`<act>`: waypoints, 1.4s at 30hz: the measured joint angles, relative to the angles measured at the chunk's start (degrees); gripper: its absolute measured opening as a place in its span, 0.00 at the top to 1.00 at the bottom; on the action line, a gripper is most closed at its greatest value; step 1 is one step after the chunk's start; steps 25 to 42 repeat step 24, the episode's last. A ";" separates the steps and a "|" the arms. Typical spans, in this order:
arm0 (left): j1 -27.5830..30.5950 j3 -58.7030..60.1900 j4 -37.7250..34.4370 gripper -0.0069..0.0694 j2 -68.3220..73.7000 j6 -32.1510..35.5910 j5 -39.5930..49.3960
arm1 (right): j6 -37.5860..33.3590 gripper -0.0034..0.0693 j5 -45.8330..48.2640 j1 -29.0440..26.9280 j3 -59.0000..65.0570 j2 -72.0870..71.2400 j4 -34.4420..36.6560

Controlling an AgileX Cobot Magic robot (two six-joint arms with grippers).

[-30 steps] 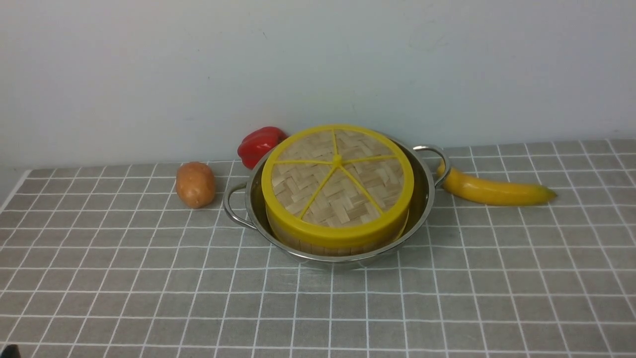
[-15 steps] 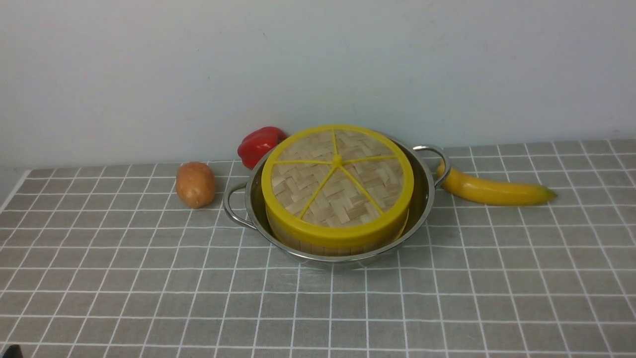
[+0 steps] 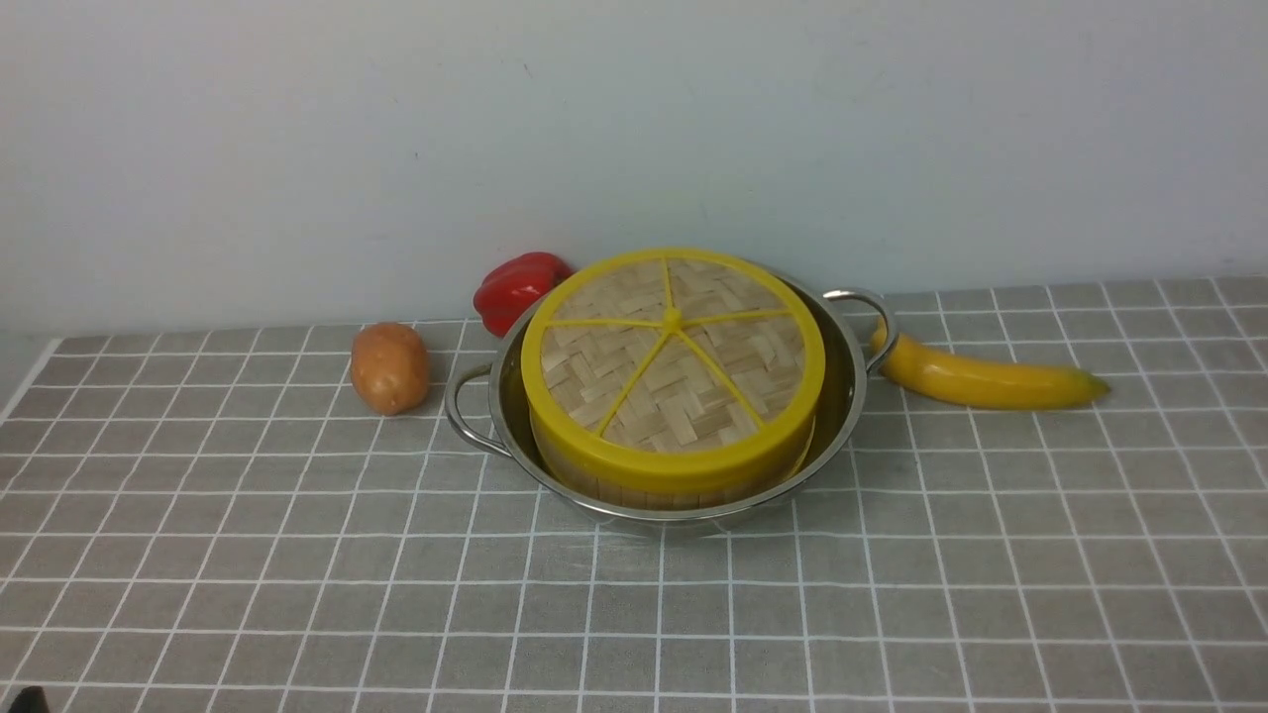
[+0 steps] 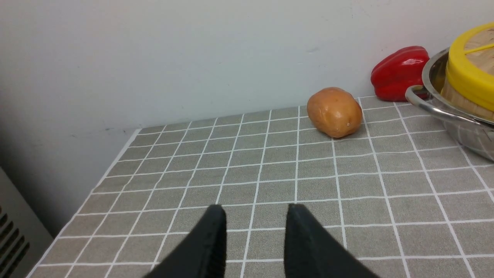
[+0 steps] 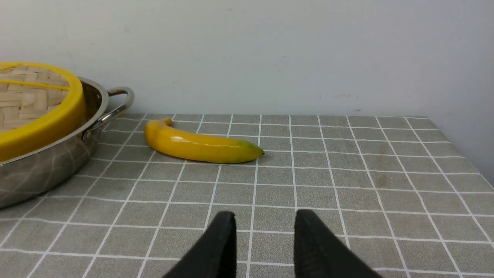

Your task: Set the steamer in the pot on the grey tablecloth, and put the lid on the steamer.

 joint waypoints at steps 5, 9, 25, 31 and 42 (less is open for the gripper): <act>0.00 0.00 0.00 0.62 0.00 0.00 0.00 | 0.00 0.62 0.00 0.00 0.00 0.00 0.00; 0.00 0.00 0.00 0.61 0.00 0.00 0.00 | 0.00 0.62 0.00 0.00 0.00 0.00 0.00; 0.00 0.00 0.00 0.59 0.00 0.00 0.00 | 0.00 0.62 0.00 0.00 0.06 0.00 0.00; 0.00 0.00 0.00 0.59 0.00 0.00 0.00 | 0.00 0.62 0.00 0.00 0.06 0.00 0.00; 0.00 0.00 0.00 0.59 0.00 0.00 0.00 | 0.00 0.62 0.00 0.00 0.06 0.00 0.00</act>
